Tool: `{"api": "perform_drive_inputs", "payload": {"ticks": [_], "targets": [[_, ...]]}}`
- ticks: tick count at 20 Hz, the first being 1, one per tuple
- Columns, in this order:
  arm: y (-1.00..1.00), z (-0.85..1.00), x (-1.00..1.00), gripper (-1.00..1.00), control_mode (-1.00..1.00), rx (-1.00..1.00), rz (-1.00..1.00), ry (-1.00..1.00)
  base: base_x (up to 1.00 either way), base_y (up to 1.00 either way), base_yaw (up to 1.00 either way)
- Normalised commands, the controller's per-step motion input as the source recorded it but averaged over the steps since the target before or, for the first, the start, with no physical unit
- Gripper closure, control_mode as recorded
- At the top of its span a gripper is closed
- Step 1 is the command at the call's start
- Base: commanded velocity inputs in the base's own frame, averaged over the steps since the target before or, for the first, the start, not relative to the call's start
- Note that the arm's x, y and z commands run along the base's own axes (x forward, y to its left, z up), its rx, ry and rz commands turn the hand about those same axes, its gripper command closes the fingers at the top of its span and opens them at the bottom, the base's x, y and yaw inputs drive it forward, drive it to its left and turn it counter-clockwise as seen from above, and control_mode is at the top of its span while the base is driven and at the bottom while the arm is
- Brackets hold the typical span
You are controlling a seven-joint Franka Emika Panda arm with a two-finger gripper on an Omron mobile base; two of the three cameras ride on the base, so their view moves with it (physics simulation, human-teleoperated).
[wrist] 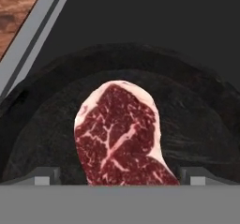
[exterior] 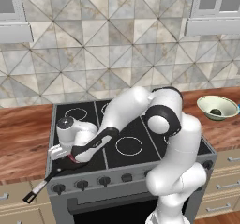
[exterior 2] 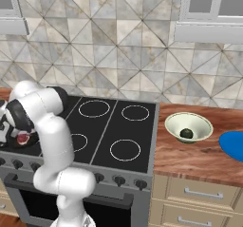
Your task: Place the steak on the plate and place the squash on the same plate.
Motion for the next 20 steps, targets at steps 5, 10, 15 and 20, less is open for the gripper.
{"api": "perform_drive_inputs", "payload": {"ticks": [5,10,15,20], "targets": [[0.0,-0.22,0.01,-1.0,-1.0,0.0,0.0,0.0,0.0,0.0,0.0],[0.0,-0.23,0.0,-1.0,-1.0,0.0,0.0,0.0,0.0,0.0,0.0],[0.0,-0.29,0.0,-1.0,-1.0,0.0,0.0,0.0,0.0,0.0,0.0],[0.0,-0.22,0.0,-1.0,-1.0,0.02,0.0,0.0,0.0,0.0,0.0]]}}
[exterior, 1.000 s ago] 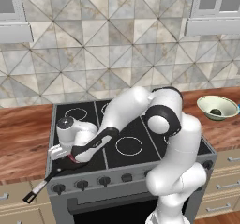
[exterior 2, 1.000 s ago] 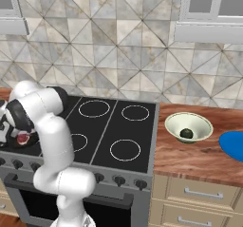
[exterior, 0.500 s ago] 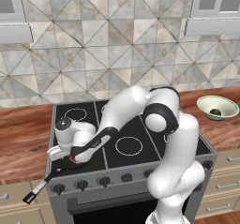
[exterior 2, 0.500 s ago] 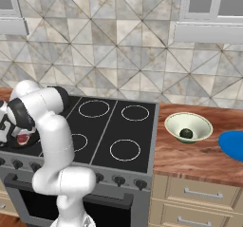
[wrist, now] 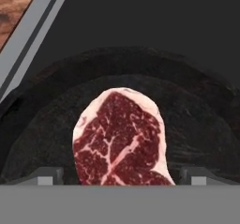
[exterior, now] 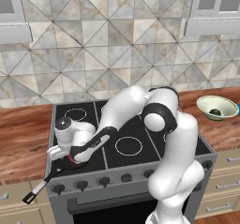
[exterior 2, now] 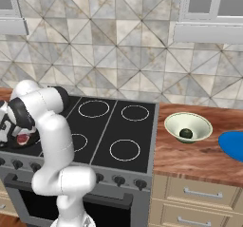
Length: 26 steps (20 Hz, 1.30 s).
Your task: Place the steak on the plate and place the squash on the same plate.
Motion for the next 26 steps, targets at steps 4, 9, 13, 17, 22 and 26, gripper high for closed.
{"api": "perform_drive_inputs", "payload": {"ticks": [4,9,13,17,22,26], "targets": [[0.0,-0.2,0.0,1.0,-1.0,0.01,0.0,0.01,0.0,0.0,0.0],[0.0,-0.17,0.0,1.0,-1.0,0.0,0.0,0.0,0.0,0.0,0.0],[0.0,-0.13,0.0,1.0,-1.0,0.0,0.0,0.0,0.0,0.0,0.0],[0.0,-0.06,0.0,1.0,-1.0,0.0,0.0,0.01,0.0,0.0,0.0],[-0.03,0.32,-0.03,1.0,-1.0,0.0,0.0,0.0,0.0,0.0,0.0],[-0.08,0.98,-0.07,1.0,-1.0,0.02,0.01,0.0,0.0,0.0,0.0]]}}
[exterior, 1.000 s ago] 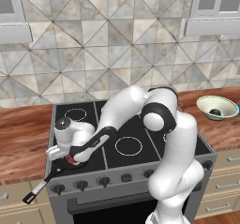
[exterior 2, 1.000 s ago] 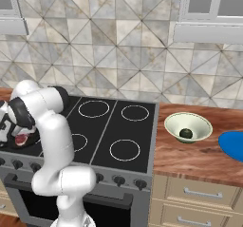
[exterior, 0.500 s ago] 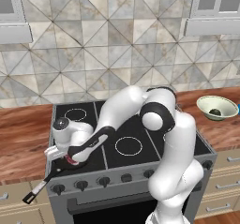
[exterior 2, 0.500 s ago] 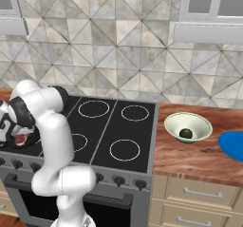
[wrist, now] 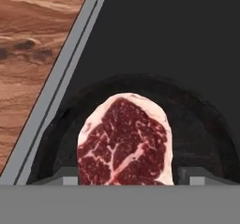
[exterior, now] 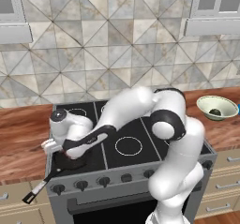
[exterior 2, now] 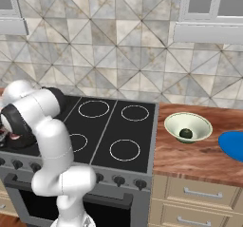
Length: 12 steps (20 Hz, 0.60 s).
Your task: Place the steak on the plate and place the squash on the same plate.
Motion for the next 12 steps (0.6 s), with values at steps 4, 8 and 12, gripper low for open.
{"api": "perform_drive_inputs", "payload": {"ticks": [4,8,12], "targets": [[-0.23,1.0,-0.01,1.0,-1.0,0.06,0.04,0.0,0.0,0.0,0.0],[-0.51,1.0,0.0,1.0,-1.0,0.13,0.07,-0.01,0.0,0.0,0.0],[-0.62,0.97,-0.04,1.0,-1.0,0.14,0.07,0.0,0.0,0.0,0.0]]}}
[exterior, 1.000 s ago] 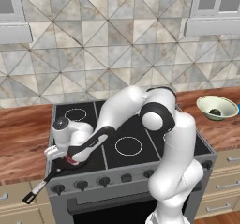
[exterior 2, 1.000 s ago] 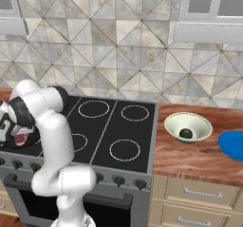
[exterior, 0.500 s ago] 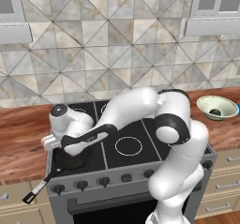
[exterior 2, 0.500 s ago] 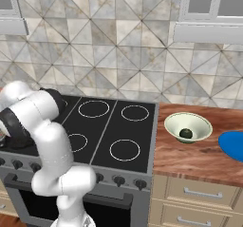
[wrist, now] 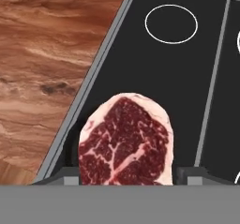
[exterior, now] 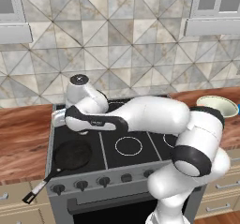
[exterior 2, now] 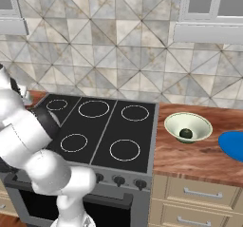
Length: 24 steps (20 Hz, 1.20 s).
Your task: Place the steak on the plate and place the squash on the same plate.
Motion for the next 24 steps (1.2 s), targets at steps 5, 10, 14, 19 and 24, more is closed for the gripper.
{"api": "perform_drive_inputs", "payload": {"ticks": [5,10,14,19,24], "targets": [[-0.73,0.71,-0.03,1.0,-1.0,0.08,0.06,0.0,0.0,0.0,0.0],[-0.84,0.44,0.0,1.0,-1.0,0.03,0.06,0.0,0.0,0.0,0.0],[-0.78,0.33,0.0,1.0,-1.0,0.0,0.06,0.0,0.0,0.0,0.0],[-0.52,0.19,0.0,1.0,-1.0,0.0,0.04,0.0,0.0,0.0,0.0],[-0.25,0.08,-0.02,1.0,-1.0,0.0,0.01,0.0,0.0,0.0,0.0]]}}
